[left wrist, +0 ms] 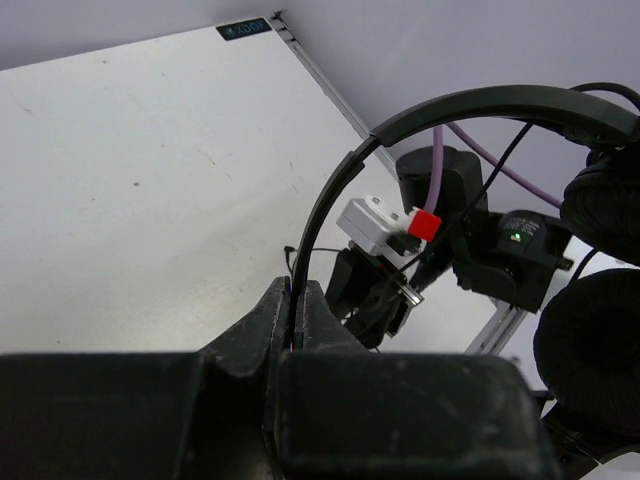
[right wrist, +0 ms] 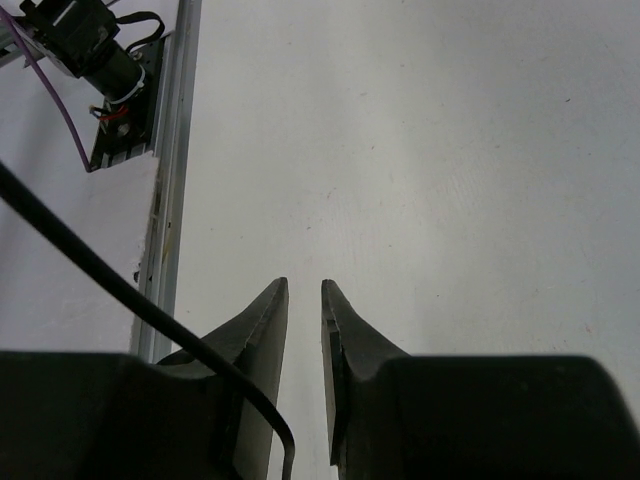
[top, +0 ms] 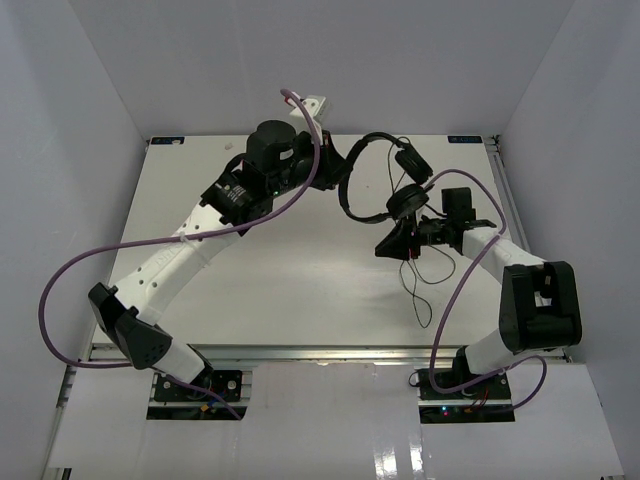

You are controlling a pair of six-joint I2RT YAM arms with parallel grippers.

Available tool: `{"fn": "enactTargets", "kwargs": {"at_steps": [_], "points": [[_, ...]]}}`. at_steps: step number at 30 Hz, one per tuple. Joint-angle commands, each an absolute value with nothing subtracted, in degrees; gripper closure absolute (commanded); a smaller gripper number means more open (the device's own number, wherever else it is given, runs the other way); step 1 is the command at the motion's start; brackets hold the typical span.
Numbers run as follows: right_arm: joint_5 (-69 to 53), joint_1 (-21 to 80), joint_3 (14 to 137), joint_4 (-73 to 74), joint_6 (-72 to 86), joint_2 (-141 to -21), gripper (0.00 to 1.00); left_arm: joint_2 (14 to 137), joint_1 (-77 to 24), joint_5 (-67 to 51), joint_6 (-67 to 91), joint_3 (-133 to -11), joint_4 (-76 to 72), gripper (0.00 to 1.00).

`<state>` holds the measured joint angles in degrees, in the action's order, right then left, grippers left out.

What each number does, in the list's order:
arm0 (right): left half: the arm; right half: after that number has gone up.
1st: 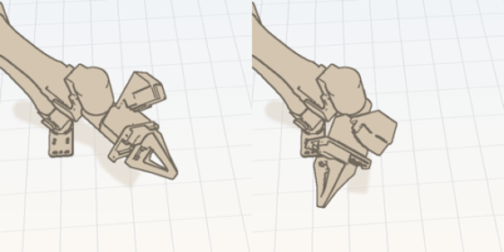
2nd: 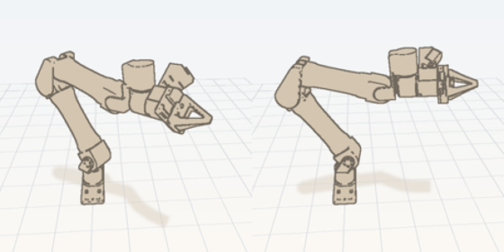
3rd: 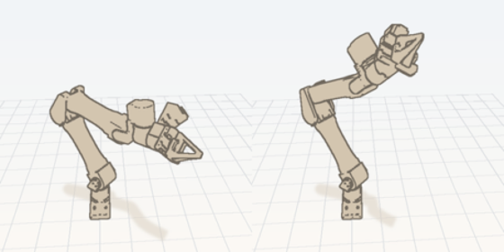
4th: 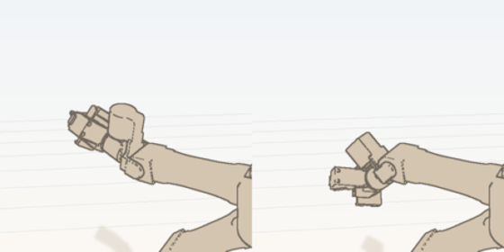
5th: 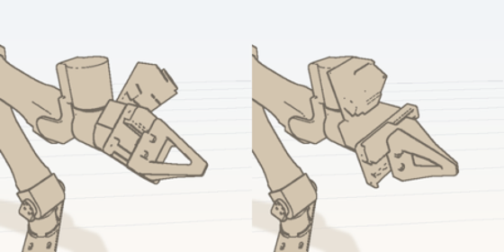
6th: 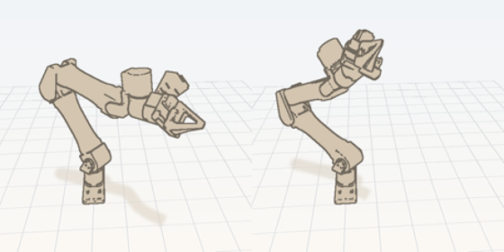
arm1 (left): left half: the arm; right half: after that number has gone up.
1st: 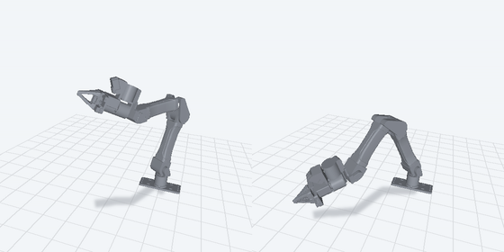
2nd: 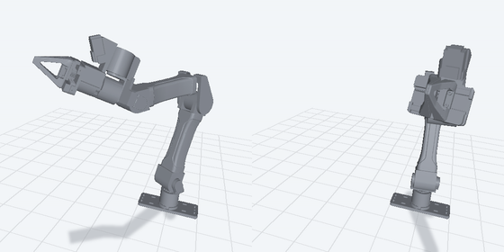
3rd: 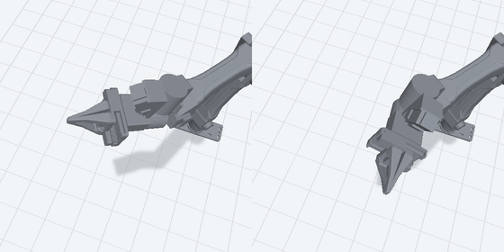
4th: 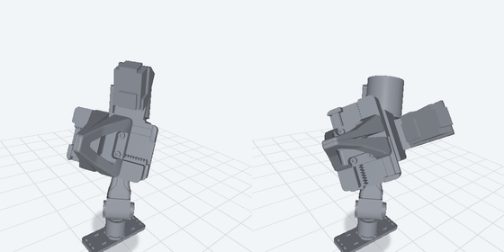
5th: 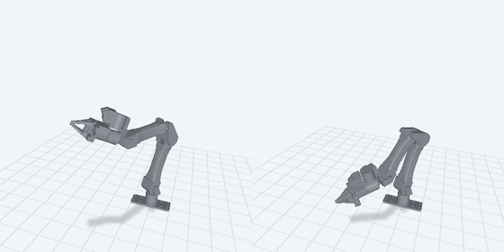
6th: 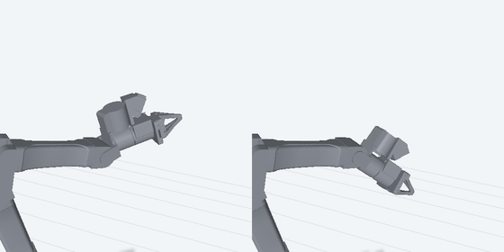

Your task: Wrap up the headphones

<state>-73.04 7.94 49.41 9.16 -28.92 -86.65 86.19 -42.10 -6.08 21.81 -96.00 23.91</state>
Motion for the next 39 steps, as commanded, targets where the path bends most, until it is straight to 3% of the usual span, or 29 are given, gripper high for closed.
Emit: {"fn": "enactTargets", "kwargs": {"at_steps": [1, 15, 27, 39], "points": [[-74.2, 7.8, 48.6, 14.0, -34.0, -83.7, 0.74, 81.7, -40.9, 0.2, 26.2, -99.0, 21.1, 1.0], [-74.1, 7.8, 48.5, 28.7, -45.9, -79.0, 0.75, 80.2, -34.8, 8.1, 34.0, -98.3, 20.3, 1.0], [-68.3, 8.8, 49.7, 36.0, -48.4, -70.2, 0.9, 80.7, -30.7, 10.1, 37.9, -94.6, 17.5, 1.0], [-30.5, 21.3, 54.6, 36.5, -52.5, -56.0, 0.92, 91.7, -30.7, 9.9, 33.1, -95.0, 19.5, 1.0]]}}
